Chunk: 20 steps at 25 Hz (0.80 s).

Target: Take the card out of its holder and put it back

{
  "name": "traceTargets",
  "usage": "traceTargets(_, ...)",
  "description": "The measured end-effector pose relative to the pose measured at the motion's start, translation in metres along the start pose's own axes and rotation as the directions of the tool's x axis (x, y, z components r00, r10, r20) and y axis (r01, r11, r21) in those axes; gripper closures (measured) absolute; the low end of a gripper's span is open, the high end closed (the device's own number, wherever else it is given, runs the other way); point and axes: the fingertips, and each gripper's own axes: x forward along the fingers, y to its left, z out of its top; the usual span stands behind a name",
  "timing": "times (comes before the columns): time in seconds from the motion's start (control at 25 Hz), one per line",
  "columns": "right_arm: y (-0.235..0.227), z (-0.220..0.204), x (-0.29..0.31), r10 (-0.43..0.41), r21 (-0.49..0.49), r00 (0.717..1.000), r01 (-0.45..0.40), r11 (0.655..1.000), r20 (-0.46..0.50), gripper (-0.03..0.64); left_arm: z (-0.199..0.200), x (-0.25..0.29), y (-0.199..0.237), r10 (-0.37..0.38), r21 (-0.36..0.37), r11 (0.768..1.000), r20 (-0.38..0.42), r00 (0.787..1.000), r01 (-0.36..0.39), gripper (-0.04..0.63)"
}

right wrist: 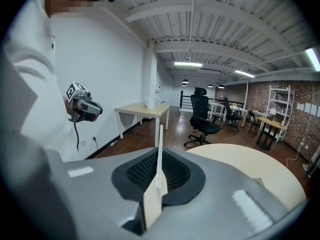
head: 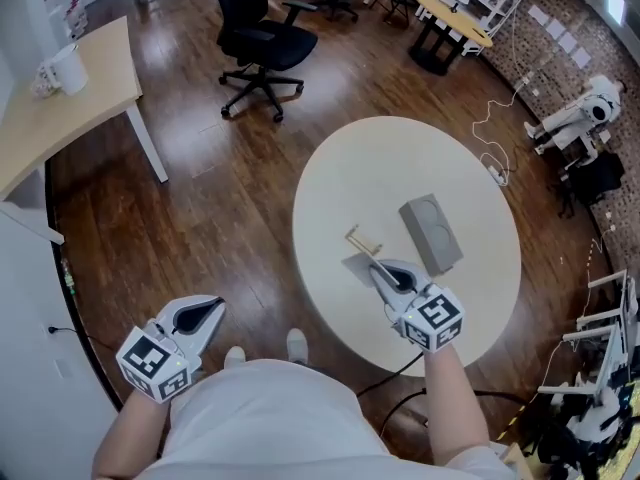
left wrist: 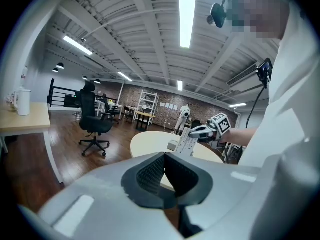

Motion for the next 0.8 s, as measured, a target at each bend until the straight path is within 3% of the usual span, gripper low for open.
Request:
traceTargets(0.4,-0.118,-0.039,0.041,0.023,0.016,0.999,-0.022,1.0,-0.031,0.595,0.006,0.035,-0.016,0.114,-0.036,0.993,-0.017,0.993,-0.114,0.591)
traceTargets(0.8,-0.144,-0.072,0.081,0.102,0.029,0.991,-0.1,0.995,-0.082,0.595,0.001,0.044,-0.025,0.213,-0.083,0.973,-0.043,0.976,-0.216,0.591)
